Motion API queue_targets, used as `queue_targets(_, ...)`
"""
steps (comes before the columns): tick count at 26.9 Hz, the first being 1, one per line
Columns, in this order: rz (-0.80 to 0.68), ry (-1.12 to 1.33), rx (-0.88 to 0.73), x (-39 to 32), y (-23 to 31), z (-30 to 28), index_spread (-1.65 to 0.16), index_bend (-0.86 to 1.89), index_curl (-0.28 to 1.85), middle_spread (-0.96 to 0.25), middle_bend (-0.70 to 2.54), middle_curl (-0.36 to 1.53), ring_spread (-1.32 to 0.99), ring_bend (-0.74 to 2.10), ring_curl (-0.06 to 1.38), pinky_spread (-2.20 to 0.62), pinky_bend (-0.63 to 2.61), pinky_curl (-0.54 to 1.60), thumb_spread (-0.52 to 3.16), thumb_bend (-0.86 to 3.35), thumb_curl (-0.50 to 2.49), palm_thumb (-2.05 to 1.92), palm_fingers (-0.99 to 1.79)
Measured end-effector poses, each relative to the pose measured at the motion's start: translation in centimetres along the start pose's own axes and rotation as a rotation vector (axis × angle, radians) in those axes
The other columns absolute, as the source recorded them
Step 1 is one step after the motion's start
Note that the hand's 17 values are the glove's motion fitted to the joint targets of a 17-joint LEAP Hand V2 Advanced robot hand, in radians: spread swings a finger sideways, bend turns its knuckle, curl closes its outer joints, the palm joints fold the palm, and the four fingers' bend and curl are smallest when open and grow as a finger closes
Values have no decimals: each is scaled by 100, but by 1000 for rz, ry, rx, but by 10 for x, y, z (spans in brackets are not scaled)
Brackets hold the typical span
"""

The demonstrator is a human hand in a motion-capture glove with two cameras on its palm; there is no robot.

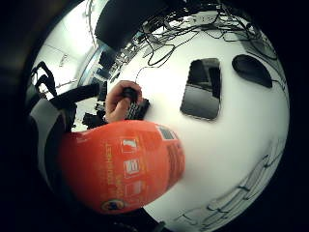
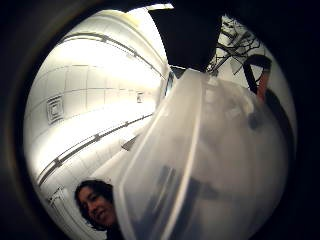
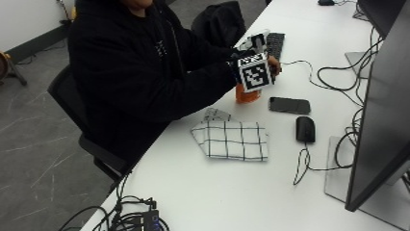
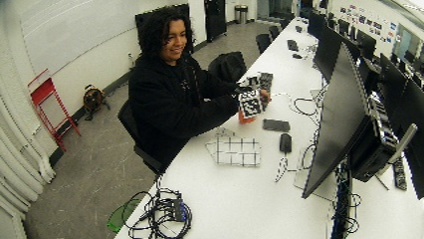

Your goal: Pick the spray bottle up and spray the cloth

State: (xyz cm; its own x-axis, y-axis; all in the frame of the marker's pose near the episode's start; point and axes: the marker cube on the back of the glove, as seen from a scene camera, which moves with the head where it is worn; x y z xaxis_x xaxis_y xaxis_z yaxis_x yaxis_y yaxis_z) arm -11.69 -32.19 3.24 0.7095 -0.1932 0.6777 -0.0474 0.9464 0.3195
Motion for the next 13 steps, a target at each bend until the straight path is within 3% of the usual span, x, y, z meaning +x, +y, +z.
queue_targets(13,78,286,-165,18,33,-42,-31,10,51,-18,54,52,-17,63,46,-12,36,39,70,-7,74,70,98)
